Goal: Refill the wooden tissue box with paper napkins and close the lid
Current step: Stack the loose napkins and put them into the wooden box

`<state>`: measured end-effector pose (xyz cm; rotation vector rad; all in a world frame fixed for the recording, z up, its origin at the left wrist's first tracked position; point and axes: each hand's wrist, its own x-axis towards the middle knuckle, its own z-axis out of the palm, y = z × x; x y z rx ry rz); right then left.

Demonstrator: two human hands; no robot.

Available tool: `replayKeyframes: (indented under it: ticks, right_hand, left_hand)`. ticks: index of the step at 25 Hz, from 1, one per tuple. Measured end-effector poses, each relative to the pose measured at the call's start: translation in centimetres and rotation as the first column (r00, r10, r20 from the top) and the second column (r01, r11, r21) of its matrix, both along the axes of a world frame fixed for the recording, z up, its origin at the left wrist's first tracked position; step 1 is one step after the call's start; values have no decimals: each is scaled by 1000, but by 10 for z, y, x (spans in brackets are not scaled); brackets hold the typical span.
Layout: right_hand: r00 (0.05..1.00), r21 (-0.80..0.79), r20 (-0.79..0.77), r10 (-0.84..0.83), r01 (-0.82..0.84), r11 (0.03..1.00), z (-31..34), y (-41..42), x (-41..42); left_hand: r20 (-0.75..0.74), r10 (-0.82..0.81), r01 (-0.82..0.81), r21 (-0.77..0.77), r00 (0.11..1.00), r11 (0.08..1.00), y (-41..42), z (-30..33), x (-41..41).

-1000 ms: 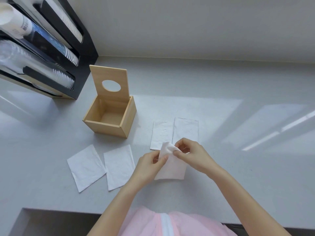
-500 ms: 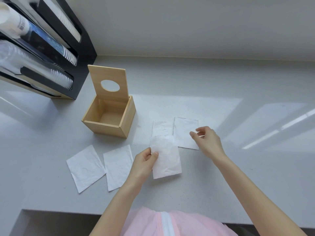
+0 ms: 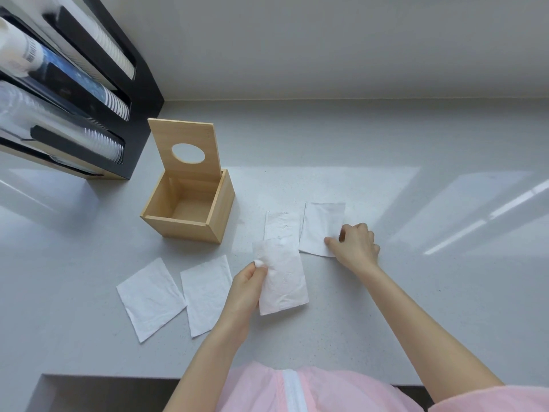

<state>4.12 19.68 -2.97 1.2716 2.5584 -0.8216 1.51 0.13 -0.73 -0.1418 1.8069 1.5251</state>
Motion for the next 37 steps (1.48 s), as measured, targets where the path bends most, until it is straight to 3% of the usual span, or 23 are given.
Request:
replayKeyframes:
  ticks: [4, 7, 11, 15, 16, 21, 28, 32, 37]
  right_hand:
    - [929, -311, -313, -199, 98, 945, 7, -4, 10]
    - [836, -506, -403, -372, 135, 852, 17, -9, 18]
    - [796, -643, -464, -388, -2, 766, 40, -28, 28]
    - [752, -847, -471, -461, -239, 475, 59, -50, 43]
    - [775, -855, -454, -440, -241, 458, 57, -55, 46]
    - [894, -698, -356, -273, -61, 713, 33, -71, 53]
    - [913, -640, -334, -233, -39, 767, 26, -74, 49]
    - [935, -631, -309, -175, -63, 773, 20, -76, 46]
    - [976, -517, -217, 29, -141, 844, 20, -58, 28]
  left_hand:
    - [-11, 5, -5, -12, 1000, 1000, -2, -1, -2]
    - [-4, -16, 16, -2, 1000, 1000, -3, -1, -1]
    - [62, -35, 29, 100, 997, 995, -2, 2, -1]
    - [133, -32, 9, 175, 991, 984, -3, 1, -4]
    - [147, -39, 9, 200, 988, 980, -3, 2, -5]
    - [169, 20, -63, 253, 985, 965, -2, 5, -3]
    - [260, 62, -143, 305, 964, 941, -3, 3, -3]
    - [140, 30, -62, 228, 990, 972, -5, 2, -1]
    - [89, 131, -142, 138, 987, 980, -14, 4, -6]
